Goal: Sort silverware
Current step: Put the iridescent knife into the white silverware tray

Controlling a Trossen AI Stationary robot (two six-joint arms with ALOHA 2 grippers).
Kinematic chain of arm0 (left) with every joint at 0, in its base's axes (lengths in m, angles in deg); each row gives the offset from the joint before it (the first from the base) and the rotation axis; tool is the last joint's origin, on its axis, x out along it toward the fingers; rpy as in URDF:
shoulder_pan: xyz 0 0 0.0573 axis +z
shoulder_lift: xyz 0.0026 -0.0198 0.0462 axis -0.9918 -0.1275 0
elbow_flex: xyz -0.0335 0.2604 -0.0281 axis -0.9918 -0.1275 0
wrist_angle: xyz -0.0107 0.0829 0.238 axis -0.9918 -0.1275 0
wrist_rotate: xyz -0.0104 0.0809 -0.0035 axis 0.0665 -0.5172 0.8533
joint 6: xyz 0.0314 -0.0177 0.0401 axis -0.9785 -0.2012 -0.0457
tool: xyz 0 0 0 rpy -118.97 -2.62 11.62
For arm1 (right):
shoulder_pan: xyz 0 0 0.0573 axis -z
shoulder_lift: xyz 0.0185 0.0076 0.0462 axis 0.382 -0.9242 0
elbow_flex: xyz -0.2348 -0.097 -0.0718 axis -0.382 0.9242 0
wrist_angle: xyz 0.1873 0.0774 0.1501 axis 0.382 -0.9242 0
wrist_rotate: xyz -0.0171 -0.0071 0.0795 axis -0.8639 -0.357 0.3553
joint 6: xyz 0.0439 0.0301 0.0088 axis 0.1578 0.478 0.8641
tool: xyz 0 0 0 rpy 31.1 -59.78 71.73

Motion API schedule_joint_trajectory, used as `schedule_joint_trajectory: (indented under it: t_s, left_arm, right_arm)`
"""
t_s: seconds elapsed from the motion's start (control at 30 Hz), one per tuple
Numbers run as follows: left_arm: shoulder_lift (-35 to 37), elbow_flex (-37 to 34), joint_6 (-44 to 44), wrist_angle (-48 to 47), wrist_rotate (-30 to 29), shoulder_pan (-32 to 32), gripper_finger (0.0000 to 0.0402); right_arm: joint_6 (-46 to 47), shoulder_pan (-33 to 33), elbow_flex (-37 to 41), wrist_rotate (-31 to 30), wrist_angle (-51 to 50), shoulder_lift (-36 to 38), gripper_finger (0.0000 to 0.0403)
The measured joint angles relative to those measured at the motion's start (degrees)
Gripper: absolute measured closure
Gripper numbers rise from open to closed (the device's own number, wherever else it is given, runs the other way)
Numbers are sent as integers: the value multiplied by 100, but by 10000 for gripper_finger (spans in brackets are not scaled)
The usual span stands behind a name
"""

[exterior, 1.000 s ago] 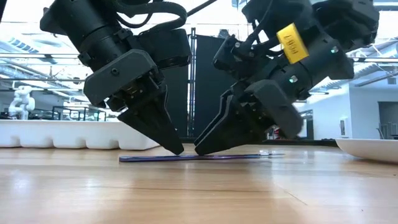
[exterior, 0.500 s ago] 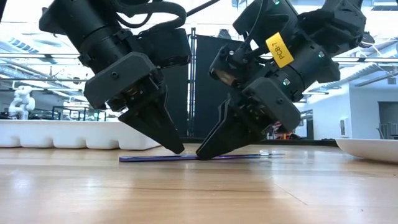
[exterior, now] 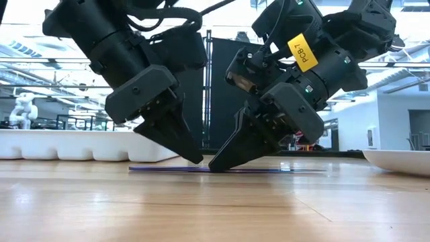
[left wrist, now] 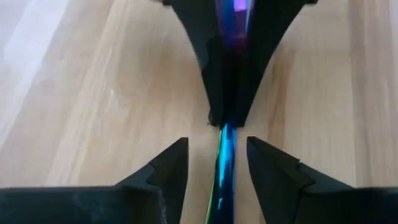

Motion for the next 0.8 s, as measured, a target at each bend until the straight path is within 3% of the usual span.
schedule_joint_trajectory:
  t_s: [0.23, 0.8]
  left_arm:
    - [-135, -52, 20, 106, 741, 143, 231]
    - [-223, -41, 17, -58, 880, 249, 230]
  right_arm:
    - [20, 0, 5, 0, 47, -9, 396]
    - [-136, -46, 28, 39, -4, 263, 401]
